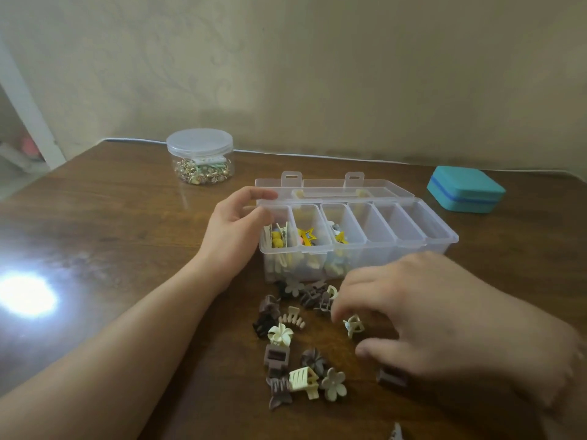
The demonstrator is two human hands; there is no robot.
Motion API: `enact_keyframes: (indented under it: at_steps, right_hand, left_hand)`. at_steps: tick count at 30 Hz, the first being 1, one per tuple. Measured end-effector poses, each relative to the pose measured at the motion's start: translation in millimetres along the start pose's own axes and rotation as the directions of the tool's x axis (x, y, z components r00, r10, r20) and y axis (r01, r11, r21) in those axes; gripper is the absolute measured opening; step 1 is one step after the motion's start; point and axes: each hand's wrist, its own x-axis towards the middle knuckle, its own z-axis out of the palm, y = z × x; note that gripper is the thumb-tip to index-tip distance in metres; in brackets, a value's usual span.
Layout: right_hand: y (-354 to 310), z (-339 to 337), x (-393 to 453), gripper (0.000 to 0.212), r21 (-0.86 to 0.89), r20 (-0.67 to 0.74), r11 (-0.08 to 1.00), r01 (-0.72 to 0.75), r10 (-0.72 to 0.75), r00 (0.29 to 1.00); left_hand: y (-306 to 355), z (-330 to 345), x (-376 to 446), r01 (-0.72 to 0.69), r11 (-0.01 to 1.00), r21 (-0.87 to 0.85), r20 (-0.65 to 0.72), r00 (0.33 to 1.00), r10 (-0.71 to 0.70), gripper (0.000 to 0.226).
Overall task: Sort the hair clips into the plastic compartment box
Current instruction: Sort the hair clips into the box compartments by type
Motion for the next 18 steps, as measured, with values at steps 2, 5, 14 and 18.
enact_keyframes:
  at_steps: [2,5,14,18]
  right_hand:
    - [0,4,4,0.025,-0.008,-0.024,1.0,0.021,-0.021,0.999]
    - [3,10,8,0.014,-0.004,-0.08,0.999,0.037,-0.037,0.996]
    - [46,-1,4,0.007,0.522,-0.465,0.845,-0.116,0.396,0.791]
    - [54,9,8,0.012,0.23,-0.458,0.933,-0.277,0.355,0.815]
  left_hand:
    - [0,-2,1,0.013,1.0,-0.008,0.0,1.0,-0.013,0.034]
    - [1,-3,1,0.021,1.0,-0.013,0.016,1.0,-0.021,0.035]
    - [-4,-4,5,0.052,0.998,-0.039,0.028,0.998,-0.051,0.043]
    - [-6,-3,6,0.041,0.999,-0.03,0.021,0.999,-0.04,0.04]
